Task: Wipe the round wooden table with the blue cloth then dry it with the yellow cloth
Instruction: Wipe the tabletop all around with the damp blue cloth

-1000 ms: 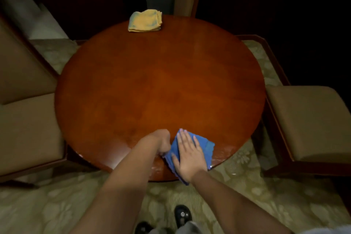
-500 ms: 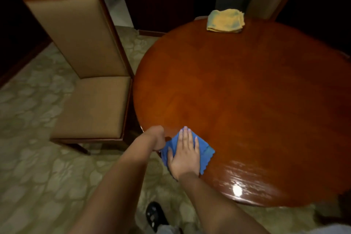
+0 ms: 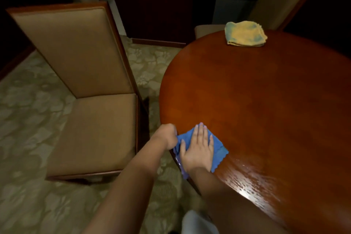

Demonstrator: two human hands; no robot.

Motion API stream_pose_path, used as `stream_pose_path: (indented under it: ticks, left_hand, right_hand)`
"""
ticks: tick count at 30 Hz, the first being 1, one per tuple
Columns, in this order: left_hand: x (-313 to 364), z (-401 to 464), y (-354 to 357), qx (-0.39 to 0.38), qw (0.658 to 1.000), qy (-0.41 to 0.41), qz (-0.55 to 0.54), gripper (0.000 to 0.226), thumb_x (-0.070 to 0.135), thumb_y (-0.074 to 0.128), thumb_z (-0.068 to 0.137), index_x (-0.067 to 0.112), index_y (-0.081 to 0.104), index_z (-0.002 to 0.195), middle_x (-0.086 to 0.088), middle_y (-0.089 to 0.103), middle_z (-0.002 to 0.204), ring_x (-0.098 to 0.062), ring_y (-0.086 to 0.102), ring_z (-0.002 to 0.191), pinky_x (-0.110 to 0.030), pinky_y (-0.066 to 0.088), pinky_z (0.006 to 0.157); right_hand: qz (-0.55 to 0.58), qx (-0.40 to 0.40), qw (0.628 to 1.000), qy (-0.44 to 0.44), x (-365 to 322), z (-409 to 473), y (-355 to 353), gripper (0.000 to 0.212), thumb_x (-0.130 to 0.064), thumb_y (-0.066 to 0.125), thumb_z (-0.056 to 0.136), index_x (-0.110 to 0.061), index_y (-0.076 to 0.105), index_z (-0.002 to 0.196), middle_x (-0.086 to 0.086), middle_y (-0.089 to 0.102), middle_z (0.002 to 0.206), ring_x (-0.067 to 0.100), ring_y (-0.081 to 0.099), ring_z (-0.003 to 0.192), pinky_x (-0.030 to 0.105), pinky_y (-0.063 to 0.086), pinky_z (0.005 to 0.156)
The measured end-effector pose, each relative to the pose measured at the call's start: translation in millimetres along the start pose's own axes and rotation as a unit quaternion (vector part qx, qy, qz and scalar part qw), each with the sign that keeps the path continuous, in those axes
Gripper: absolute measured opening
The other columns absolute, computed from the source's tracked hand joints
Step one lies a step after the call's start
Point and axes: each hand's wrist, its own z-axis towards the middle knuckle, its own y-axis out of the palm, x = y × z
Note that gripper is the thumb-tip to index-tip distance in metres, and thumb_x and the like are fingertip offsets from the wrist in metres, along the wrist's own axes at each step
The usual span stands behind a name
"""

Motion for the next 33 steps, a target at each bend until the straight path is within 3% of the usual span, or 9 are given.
stream_pose_path:
  ticks: [5, 11, 21, 29, 33]
  left_hand:
    - [-5.7, 53.0, -29.8, 0.019, 1.0, 0.017, -0.011, 0.016, 0.003, 0.044, 0.089, 0.008, 0.058, 0.094, -0.018, 0.063, 0.108, -0.033, 0.059, 0.101, -0.035, 0.047, 0.082]
    - [-7.8, 112.2, -71.7, 0.048, 0.999, 0.021, -0.007, 0.01, 0.007, 0.044, 0.091, 0.013, 0.051, 0.088, -0.015, 0.063, 0.102, -0.032, 0.06, 0.096, -0.036, 0.049, 0.08]
    - [-14.6, 225.4, -131.7, 0.064, 0.996, 0.056, -0.028, 0.01, 0.012, 0.047, 0.094, 0.019, 0.051, 0.087, -0.01, 0.064, 0.096, -0.027, 0.06, 0.095, -0.033, 0.048, 0.08]
    - [22.6, 333.2, -169.8, 0.041, 0.995, 0.067, -0.056, 0.024, 0.01, 0.045, 0.092, 0.022, 0.046, 0.072, -0.008, 0.061, 0.089, -0.027, 0.06, 0.091, -0.036, 0.049, 0.084]
    - [53.5, 390.5, -192.0, 0.025, 0.993, 0.098, -0.056, 0.023, 0.007, 0.046, 0.092, 0.02, 0.047, 0.073, -0.001, 0.054, 0.077, -0.022, 0.055, 0.083, -0.03, 0.043, 0.076]
  right_hand:
    - [-0.007, 0.018, 1.0, 0.024, -25.7, 52.9, 10.3, 0.076, -0.05, 0.014, 0.091, -0.001, 0.027, 0.148, 0.014, 0.024, 0.156, 0.026, 0.021, 0.145, 0.04, 0.001, 0.115]
    - [0.013, 0.033, 0.997, 0.071, -62.5, 125.0, 15.7, 0.073, -0.047, 0.028, 0.089, 0.003, 0.046, 0.138, 0.018, 0.043, 0.146, 0.029, 0.04, 0.136, 0.043, 0.017, 0.112]
    - [0.019, 0.036, 0.998, 0.041, -83.5, 250.1, 23.3, 0.067, -0.044, 0.031, 0.089, -0.001, 0.052, 0.135, 0.014, 0.048, 0.142, 0.025, 0.045, 0.134, 0.04, 0.019, 0.111]
    - [0.048, 0.063, 0.991, 0.107, -86.9, 347.4, 23.2, 0.067, -0.043, 0.034, 0.087, 0.002, 0.053, 0.134, 0.016, 0.05, 0.14, 0.027, 0.047, 0.132, 0.042, 0.021, 0.109]
    - [0.05, 0.049, 0.986, 0.153, -82.4, 406.7, 20.0, 0.067, -0.043, 0.034, 0.086, 0.001, 0.054, 0.133, 0.016, 0.051, 0.14, 0.027, 0.047, 0.132, 0.041, 0.022, 0.108]
